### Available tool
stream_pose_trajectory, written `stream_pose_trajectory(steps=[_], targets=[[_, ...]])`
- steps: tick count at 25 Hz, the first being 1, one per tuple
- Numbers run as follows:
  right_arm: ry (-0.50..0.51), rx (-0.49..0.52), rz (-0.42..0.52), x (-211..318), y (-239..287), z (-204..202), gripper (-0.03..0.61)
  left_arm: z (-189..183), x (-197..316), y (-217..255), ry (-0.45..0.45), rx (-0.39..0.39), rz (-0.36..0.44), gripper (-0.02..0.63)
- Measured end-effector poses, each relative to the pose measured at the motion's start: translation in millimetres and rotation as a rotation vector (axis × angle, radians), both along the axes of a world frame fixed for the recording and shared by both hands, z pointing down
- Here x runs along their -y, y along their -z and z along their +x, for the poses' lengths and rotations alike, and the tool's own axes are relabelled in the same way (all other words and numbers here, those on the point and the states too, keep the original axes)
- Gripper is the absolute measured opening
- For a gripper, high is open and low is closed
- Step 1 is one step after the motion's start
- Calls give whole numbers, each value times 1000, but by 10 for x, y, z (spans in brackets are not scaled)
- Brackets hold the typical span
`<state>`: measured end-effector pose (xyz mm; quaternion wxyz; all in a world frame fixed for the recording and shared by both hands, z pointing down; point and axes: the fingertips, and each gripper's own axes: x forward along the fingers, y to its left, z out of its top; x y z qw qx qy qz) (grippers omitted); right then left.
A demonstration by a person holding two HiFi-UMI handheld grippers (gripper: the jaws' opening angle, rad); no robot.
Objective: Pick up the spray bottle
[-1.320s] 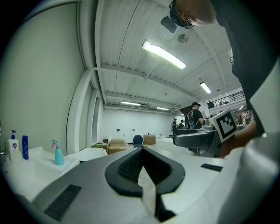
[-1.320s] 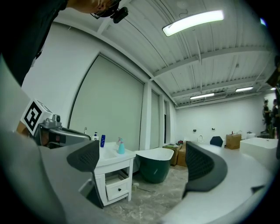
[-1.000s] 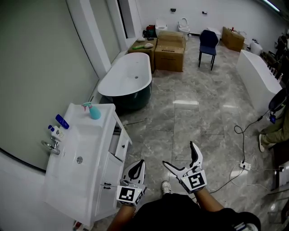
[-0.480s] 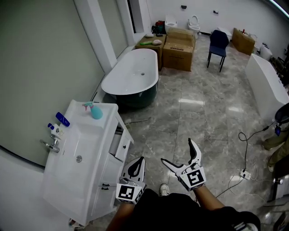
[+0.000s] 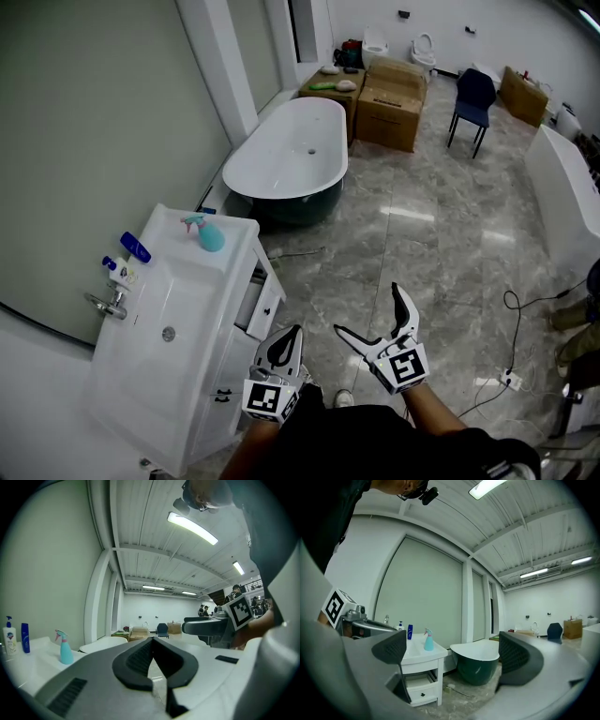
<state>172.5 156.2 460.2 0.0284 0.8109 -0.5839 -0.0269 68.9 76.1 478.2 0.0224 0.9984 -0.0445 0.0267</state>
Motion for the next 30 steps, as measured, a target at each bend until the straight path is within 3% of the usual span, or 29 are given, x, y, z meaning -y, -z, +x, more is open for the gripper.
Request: stream_pose_trajectory(steps=[12, 23, 30], targets=[[106, -11, 6, 1452, 42, 278, 586, 255, 1349, 29, 91, -11, 6, -3], [245, 4, -12, 2703, 38, 140, 586, 77, 2414, -30, 203, -13, 2, -3], [321, 8, -20, 3226, -44, -34, 586, -128, 2898, -75, 270, -12, 3, -3]])
